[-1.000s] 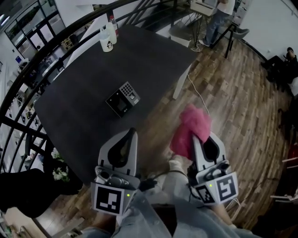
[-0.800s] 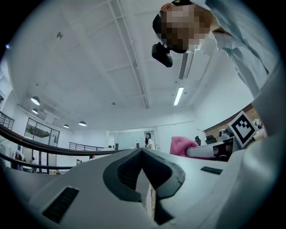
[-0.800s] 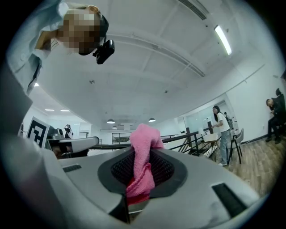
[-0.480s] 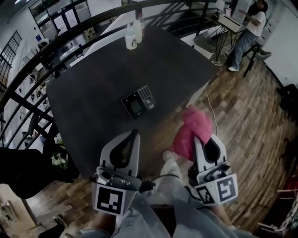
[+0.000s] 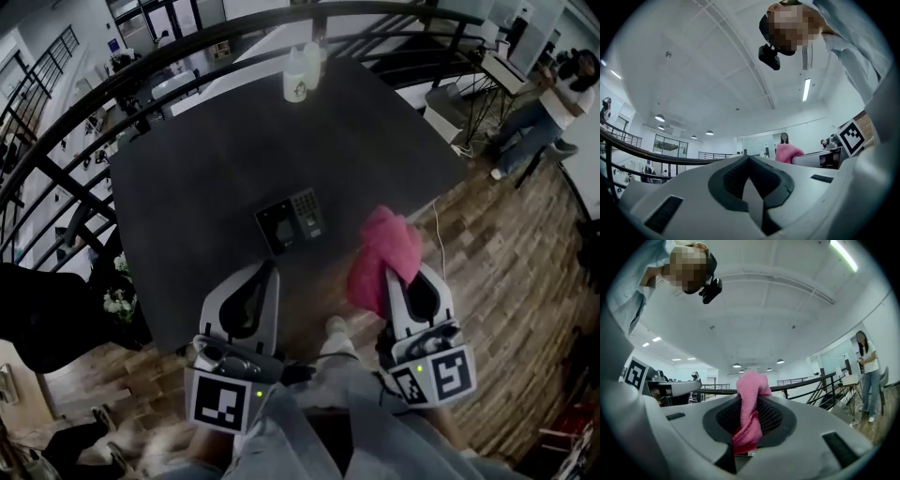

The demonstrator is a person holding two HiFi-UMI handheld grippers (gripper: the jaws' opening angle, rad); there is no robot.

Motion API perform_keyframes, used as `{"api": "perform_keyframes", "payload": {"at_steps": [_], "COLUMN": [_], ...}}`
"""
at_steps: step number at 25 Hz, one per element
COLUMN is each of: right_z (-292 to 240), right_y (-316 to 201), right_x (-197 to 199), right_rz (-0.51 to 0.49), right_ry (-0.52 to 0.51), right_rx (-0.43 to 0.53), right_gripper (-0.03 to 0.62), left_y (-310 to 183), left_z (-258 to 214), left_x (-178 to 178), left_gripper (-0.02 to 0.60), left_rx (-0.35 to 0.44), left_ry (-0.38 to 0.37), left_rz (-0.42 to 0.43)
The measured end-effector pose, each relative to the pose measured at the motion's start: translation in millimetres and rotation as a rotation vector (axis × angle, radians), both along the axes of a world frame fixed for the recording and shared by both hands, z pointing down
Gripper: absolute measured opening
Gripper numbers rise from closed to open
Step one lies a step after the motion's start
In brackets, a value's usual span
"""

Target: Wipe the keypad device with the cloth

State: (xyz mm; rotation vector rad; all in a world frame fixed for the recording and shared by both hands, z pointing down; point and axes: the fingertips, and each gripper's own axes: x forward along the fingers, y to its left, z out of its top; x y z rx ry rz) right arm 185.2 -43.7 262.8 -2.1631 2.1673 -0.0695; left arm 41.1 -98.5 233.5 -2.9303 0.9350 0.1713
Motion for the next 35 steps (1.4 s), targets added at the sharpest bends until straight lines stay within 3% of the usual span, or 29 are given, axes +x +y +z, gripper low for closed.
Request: {"api": "perform_keyframes", "payload": {"at_steps": [12, 21, 35], "right_z": [11.1, 46.0, 82.5], "right_y": [-60.8, -98.2, -157.8], "right_x": [29.5, 36.5, 35.8], "right_rz": [-0.165, -0.284, -0.376], "right_ry": [0.023, 0.059, 0.171], "right_rx": [-0.02, -0.042, -0.104], "right_gripper": [0.069, 0.07, 0.07], "left_y": [-24.4, -28.6, -28.6], "left_z": [-0.2, 14.5, 16.4], "left_x": [10.5, -6.1, -26.9], "left_gripper": [0.003, 0.003, 0.003], "left_rx": [0.001, 0.0, -0.012], "left_ry": [-0.008, -0.012, -0.02], "left_rz": [-0.19, -0.374, -0.565]}}
